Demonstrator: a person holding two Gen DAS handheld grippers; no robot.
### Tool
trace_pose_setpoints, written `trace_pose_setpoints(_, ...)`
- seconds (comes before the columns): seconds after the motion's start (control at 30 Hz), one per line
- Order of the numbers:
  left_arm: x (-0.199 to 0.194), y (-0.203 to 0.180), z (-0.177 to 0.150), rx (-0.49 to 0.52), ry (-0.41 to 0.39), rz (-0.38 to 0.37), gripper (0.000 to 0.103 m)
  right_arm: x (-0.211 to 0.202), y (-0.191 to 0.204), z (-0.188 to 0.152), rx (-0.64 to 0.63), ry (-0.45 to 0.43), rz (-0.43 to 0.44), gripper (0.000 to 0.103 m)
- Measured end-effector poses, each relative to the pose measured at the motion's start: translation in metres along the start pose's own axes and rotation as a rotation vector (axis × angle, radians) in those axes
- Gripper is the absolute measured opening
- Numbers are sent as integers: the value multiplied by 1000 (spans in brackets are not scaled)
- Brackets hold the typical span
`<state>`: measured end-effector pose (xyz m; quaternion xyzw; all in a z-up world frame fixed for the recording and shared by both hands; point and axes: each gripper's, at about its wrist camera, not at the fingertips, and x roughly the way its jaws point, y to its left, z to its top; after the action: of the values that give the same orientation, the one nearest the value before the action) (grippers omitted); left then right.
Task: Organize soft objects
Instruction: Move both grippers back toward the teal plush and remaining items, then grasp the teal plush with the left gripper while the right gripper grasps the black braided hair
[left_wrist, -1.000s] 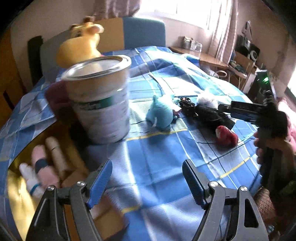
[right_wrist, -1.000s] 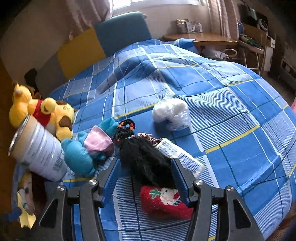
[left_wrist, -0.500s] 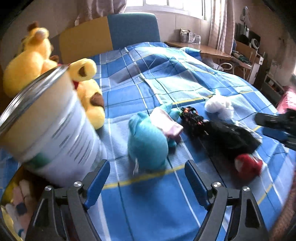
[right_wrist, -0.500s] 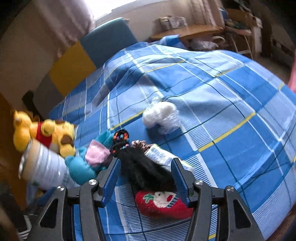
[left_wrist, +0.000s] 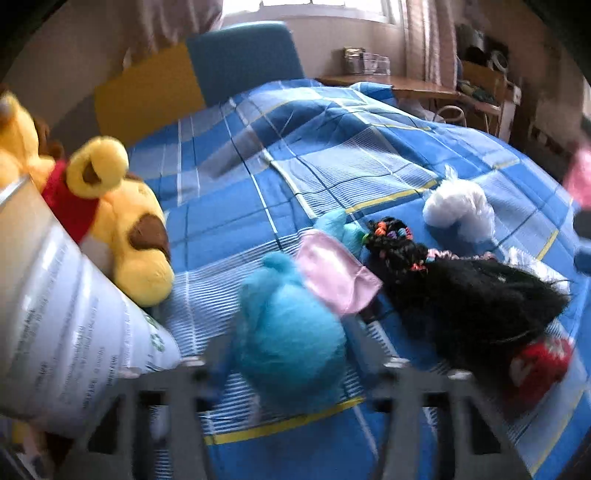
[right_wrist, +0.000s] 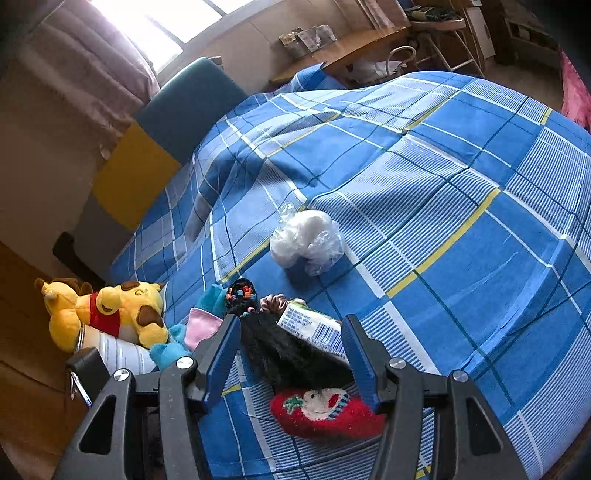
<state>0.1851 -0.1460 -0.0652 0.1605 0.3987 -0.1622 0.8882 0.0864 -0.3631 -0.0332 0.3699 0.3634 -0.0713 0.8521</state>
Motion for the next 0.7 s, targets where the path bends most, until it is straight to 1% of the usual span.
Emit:
trace_pose_setpoints(0.07, -8, 6, -5, -30, 10, -34, 45, -2, -3, 1, 6, -14, -1, 57)
trace_pose_setpoints(0.13, -21, 9, -13, -53, 5, -36, 44, -4, -5, 2, 16, -21, 1, 57)
trace_pose_setpoints(0.23, -47, 12, -32, -93, -4, -61, 44, -3, -5, 3, 14, -20, 3, 57)
trace_pose_setpoints(0.33, -77, 12, -59, -136, -5, -93, 44, -2, -3, 1, 1, -15, -3, 57)
trace_pose_setpoints(0.43, -95, 5, -85, -130, 15, -109, 45, 1, 0, -1, -20, -3, -8, 57)
trace_pose_setpoints(0.5, -101, -3, -101, -115, 39, -136, 49, 2, 3, -3, -40, 4, -11, 57)
trace_pose_setpoints(0.57, -106, -10, -113, -88, 21, -136, 55, 3, 7, -5, -62, 7, -22, 57)
trace_pose_setpoints(0.6, -108, -11, -115, -81, 13, -140, 61, 3, 8, -6, -71, 9, -26, 57)
trace_pose_setpoints(0.67, -112, -12, -116, -74, 5, -168, 68, 4, 9, -8, -86, 15, -39, 57)
trace_pose_setpoints(0.7, -114, -13, -114, -59, -10, -159, 73, 5, 10, -8, -90, 17, -44, 57)
